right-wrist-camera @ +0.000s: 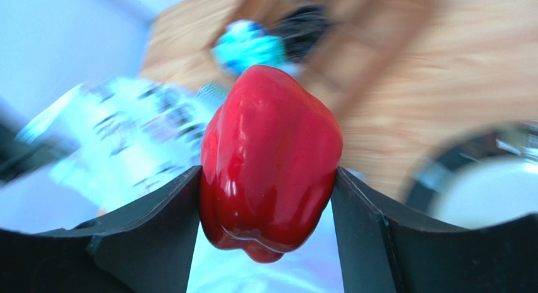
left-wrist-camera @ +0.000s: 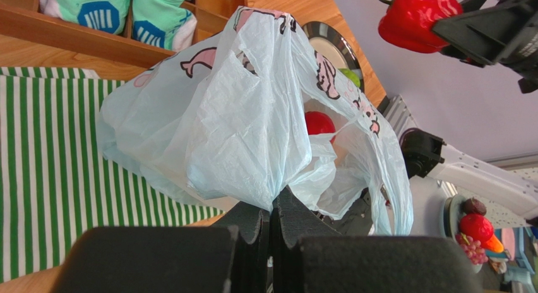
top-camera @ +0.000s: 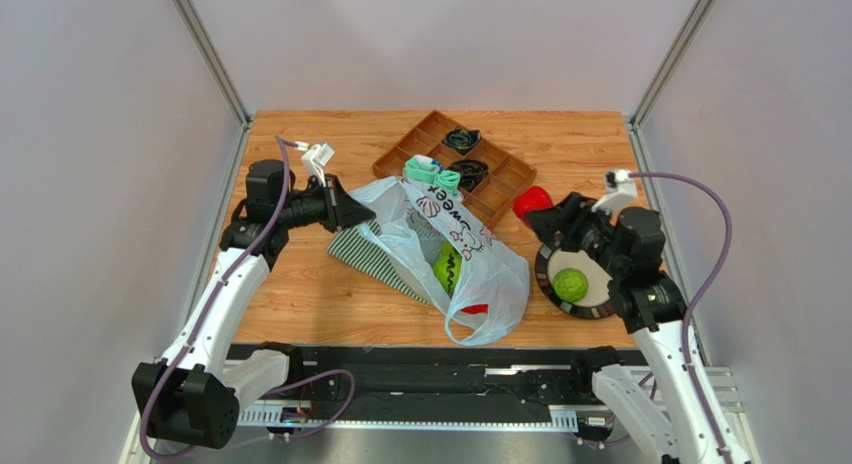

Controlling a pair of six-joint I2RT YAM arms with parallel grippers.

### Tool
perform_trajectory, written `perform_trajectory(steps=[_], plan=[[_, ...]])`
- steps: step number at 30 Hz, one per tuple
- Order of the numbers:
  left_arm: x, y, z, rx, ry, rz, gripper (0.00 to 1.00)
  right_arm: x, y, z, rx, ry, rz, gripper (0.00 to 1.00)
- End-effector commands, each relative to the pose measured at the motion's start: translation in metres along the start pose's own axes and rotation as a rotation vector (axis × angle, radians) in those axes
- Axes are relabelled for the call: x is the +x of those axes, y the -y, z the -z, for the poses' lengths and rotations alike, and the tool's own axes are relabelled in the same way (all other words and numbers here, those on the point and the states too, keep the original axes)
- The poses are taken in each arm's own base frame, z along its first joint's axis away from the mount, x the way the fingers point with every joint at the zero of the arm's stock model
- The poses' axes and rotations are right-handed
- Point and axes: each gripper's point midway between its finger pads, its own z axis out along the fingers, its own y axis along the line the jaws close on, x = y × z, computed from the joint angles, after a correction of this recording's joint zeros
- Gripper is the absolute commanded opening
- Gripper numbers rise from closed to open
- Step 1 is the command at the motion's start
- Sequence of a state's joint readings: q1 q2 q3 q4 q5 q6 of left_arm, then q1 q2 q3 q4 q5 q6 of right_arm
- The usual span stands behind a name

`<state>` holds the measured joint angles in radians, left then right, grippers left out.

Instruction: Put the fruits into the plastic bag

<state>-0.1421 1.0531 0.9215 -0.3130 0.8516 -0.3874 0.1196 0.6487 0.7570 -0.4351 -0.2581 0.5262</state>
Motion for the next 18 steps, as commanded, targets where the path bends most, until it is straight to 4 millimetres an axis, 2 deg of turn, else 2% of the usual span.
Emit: perform_trajectory(steps=[1, 3, 4, 5, 6, 7, 8, 9, 10, 11, 12, 13, 14, 16, 18], plan=[[-0.003, 0.002, -0.001, 0.031, 0.011, -0.009, 0.0, -0.015, -0.112, 0.006, -0.358, 0.015, 0.176, 0.1], [-0.002, 0.002, -0.001, 0.032, 0.009, -0.008, 0.0, -0.014, -0.14, 0.007, -0.422, 0.012, 0.221, 0.1], [-0.002, 0.002, -0.001, 0.032, 0.01, -0.009, 0.0, 0.007, -0.163, 0.005, -0.485, -0.049, 0.25, 0.1], [-0.002, 0.002, -0.002, 0.033, 0.009, -0.008, 0.0, 0.015, -0.174, 0.003, -0.511, -0.073, 0.286, 0.1], [-0.002, 0.002, -0.002, 0.032, 0.009, -0.008, 0.0, 0.014, -0.189, 0.003, -0.532, -0.078, 0.307, 0.1], [-0.002, 0.002, -0.002, 0.034, 0.01, -0.009, 0.0, 0.044, -0.202, -0.003, -0.555, -0.172, 0.345, 0.1], [-0.002, 0.002, -0.002, 0.033, 0.009, -0.008, 0.0, 0.054, -0.209, -0.006, -0.564, -0.201, 0.386, 0.1], [-0.002, 0.002, -0.001, 0.032, 0.011, -0.01, 0.0, 0.053, -0.223, -0.005, -0.581, -0.204, 0.404, 0.1], [-0.002, 0.003, -0.001, 0.034, 0.011, -0.012, 0.0, 0.075, -0.23, -0.003, -0.599, -0.271, 0.435, 0.1], [-0.002, 0.002, -0.001, 0.032, 0.01, -0.011, 0.0, 0.095, -0.231, -0.014, -0.586, -0.33, 0.466, 0.1], [-0.003, 0.002, -0.001, 0.031, 0.013, -0.013, 0.0, 0.11, -0.237, -0.013, -0.599, -0.368, 0.502, 0.1], [-0.003, 0.002, -0.001, 0.03, 0.013, -0.014, 0.0, 0.115, -0.24, -0.013, -0.595, -0.395, 0.521, 0.1], [-0.003, 0.003, -0.001, 0.03, 0.014, -0.018, 0.0, 0.13, -0.239, -0.022, -0.575, -0.438, 0.544, 0.1], [-0.002, 0.002, -0.001, 0.027, 0.013, -0.016, 0.0, 0.144, -0.24, -0.017, -0.568, -0.501, 0.589, 0.1], [-0.003, 0.003, -0.001, 0.028, 0.014, -0.019, 0.0, 0.16, -0.231, -0.02, -0.529, -0.559, 0.638, 0.1]])
